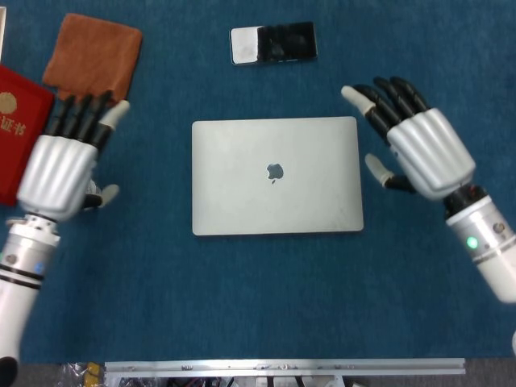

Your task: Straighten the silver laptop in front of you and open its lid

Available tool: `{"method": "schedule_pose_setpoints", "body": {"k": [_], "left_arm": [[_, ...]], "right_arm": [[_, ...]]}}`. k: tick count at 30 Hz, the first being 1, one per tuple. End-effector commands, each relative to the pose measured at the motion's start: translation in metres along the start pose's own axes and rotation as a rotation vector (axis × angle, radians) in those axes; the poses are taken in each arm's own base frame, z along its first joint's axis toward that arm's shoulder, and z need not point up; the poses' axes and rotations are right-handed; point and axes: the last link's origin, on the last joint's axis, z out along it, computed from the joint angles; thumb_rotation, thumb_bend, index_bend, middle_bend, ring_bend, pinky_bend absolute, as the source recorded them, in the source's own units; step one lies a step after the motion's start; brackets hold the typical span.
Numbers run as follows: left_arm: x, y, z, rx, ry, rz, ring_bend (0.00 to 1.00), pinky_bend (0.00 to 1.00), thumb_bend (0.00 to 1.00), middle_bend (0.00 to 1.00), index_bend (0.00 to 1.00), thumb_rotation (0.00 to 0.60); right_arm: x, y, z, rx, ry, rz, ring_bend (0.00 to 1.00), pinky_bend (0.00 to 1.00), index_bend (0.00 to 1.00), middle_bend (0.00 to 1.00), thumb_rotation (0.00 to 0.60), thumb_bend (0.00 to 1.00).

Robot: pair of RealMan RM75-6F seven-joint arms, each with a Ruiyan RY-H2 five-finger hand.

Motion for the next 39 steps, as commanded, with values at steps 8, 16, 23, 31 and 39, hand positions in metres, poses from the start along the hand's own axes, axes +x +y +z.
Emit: {"method": "schedule_pose_setpoints", "body": {"k": [8, 16, 23, 31, 39], "left_arm": [[0.022, -0.047, -0.025, 0.086, 0.053, 0.036, 0.00, 0.00, 0.14, 0.00, 0.00, 0.600], [0.030, -0.064, -0.038, 0.119, 0.049, 0.042, 0.00, 0.00, 0.14, 0.00, 0.00, 0.600], [0.034, -0.068, -0.045, 0.129, 0.050, 0.050, 0.00, 0.00, 0.14, 0.00, 0.00, 0.600], [0.036, -0.069, -0.051, 0.131, 0.044, 0.053, 0.00, 0.00, 0.14, 0.00, 0.00, 0.600], [0.036, -0.072, -0.055, 0.138, 0.038, 0.049, 0.00, 0.00, 0.14, 0.00, 0.00, 0.600]], "right_arm": [[-0.030, -0.017, -0.012, 0.041, -0.067, 0.012, 0.00, 0.08, 0.00, 0.10, 0.600, 0.37], [-0.059, -0.041, -0.009, 0.117, -0.150, 0.040, 0.00, 0.08, 0.00, 0.10, 0.600, 0.33], [-0.085, -0.060, -0.002, 0.174, -0.221, 0.023, 0.00, 0.08, 0.00, 0.08, 0.600, 0.30], [-0.113, -0.079, 0.013, 0.207, -0.242, -0.031, 0.00, 0.07, 0.00, 0.06, 0.600, 0.29], [-0.135, -0.090, 0.022, 0.210, -0.267, -0.047, 0.00, 0.07, 0.00, 0.06, 0.600, 0.29]]}}
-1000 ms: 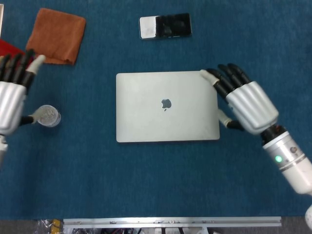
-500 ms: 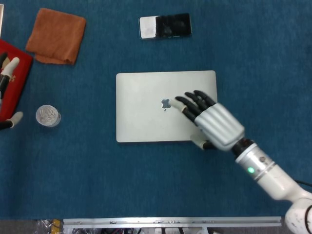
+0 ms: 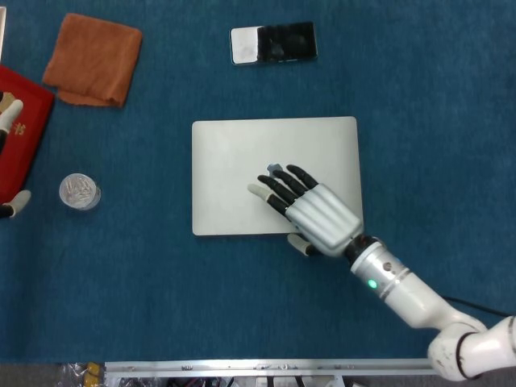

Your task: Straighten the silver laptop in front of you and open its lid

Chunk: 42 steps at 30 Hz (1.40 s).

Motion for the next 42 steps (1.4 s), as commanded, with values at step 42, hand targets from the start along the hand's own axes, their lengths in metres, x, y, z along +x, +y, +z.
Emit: {"method": "schedule_pose_setpoints", "body": {"k": [42], "left_arm": [[0.002, -0.020, -0.007, 0.023, 0.014, -0.038, 0.00, 0.00, 0.14, 0.00, 0.00, 0.600]], "right_arm": [[-0.031, -0.013, 0.037, -0.008, -0.022, -0.113, 0.00, 0.05, 0.00, 0.05, 0.600, 0.34]]}}
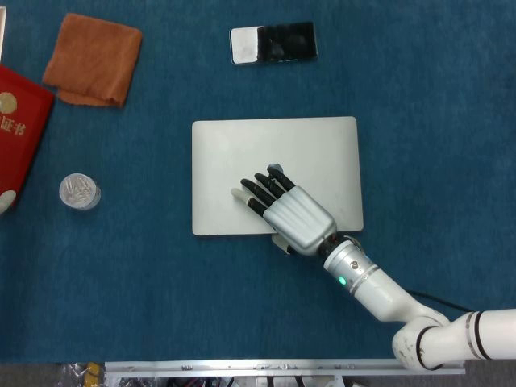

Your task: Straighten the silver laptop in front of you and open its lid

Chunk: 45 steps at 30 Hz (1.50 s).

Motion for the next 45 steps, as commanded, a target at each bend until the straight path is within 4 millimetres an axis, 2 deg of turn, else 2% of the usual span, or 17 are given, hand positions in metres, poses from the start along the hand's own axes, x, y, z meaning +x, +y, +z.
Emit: {"method": "schedule_pose_setpoints", "body": {"k": [1, 9, 25, 29, 32, 41, 45], "left_arm": [[-0.002, -0.002, -0.001, 0.003, -0.007, 0.002, 0.00, 0.00, 0.14, 0.00, 0.00, 0.600], [-0.010, -0.008, -0.003, 0.010, -0.050, 0.004, 0.00, 0.00, 0.14, 0.00, 0.00, 0.600], [-0.019, -0.025, -0.011, 0.056, -0.101, 0.037, 0.00, 0.01, 0.14, 0.00, 0.00, 0.600], [-0.022, -0.028, -0.013, 0.059, -0.121, 0.047, 0.02, 0.12, 0.14, 0.03, 0.06, 0.600], [-0.023, -0.029, -0.015, 0.057, -0.141, 0.058, 0.06, 0.14, 0.14, 0.12, 0.12, 0.600], [-0.025, -0.028, -0.022, 0.040, -0.213, 0.106, 0.17, 0.17, 0.14, 0.26, 0.26, 0.600], [-0.029, -0.026, -0.025, 0.016, -0.261, 0.122, 0.18, 0.18, 0.14, 0.27, 0.31, 0.600]], "right_arm": [[0.001, 0.000, 0.000, 0.002, 0.003, -0.007, 0.00, 0.05, 0.00, 0.05, 0.600, 0.36], [0.005, 0.000, 0.002, 0.003, 0.010, -0.034, 0.00, 0.05, 0.00, 0.05, 0.600, 0.46], [0.025, -0.001, 0.014, -0.008, 0.052, -0.120, 0.00, 0.05, 0.00, 0.05, 0.600, 0.49], [0.031, -0.001, 0.017, -0.013, 0.063, -0.140, 0.00, 0.05, 0.00, 0.05, 0.600, 0.49], [0.034, -0.001, 0.018, -0.015, 0.069, -0.156, 0.00, 0.05, 0.00, 0.05, 0.600, 0.49], [0.046, 0.000, 0.022, -0.028, 0.093, -0.179, 0.00, 0.05, 0.00, 0.05, 0.600, 0.49], [0.050, 0.000, 0.022, -0.033, 0.101, -0.185, 0.00, 0.05, 0.00, 0.05, 0.600, 0.49]]}}
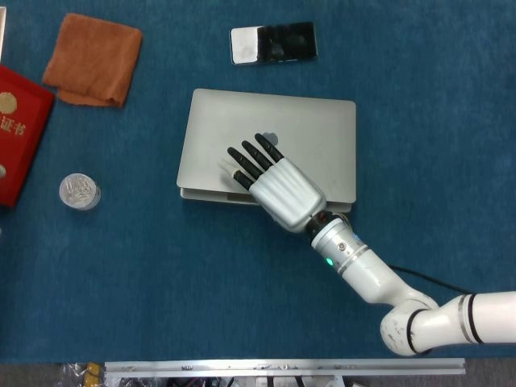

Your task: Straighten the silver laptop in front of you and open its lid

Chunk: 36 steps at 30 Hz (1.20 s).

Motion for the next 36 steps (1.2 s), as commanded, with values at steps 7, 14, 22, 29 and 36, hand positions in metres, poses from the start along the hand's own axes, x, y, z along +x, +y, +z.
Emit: {"method": "schedule_pose_setpoints", "body": {"k": [7, 14, 22, 29, 36], "left_arm": [[-0.013, 0.017, -0.002, -0.171, -0.081, -0.037, 0.18, 0.18, 0.14, 0.27, 0.31, 0.529], [-0.020, 0.032, -0.007, -0.329, -0.158, -0.040, 0.17, 0.18, 0.14, 0.22, 0.25, 0.447], [-0.024, 0.058, -0.008, -0.461, -0.276, 0.019, 0.02, 0.10, 0.14, 0.03, 0.10, 0.369], [-0.022, 0.086, 0.000, -0.556, -0.304, 0.052, 0.00, 0.06, 0.14, 0.00, 0.01, 0.362], [-0.020, 0.110, 0.012, -0.622, -0.309, 0.062, 0.00, 0.05, 0.14, 0.00, 0.00, 0.360]], "right_arm": [[0.005, 0.002, 0.001, -0.009, 0.008, -0.017, 0.00, 0.05, 0.00, 0.05, 0.600, 0.49], [0.009, 0.002, 0.002, -0.015, 0.015, -0.027, 0.00, 0.05, 0.00, 0.05, 0.600, 0.49], [0.013, 0.003, 0.004, -0.020, 0.020, -0.040, 0.00, 0.05, 0.00, 0.05, 0.600, 0.49], [0.016, 0.004, 0.006, -0.028, 0.028, -0.041, 0.00, 0.05, 0.00, 0.05, 0.600, 0.49], [0.018, 0.005, 0.007, -0.032, 0.032, -0.051, 0.00, 0.05, 0.00, 0.05, 0.600, 0.50]]}}
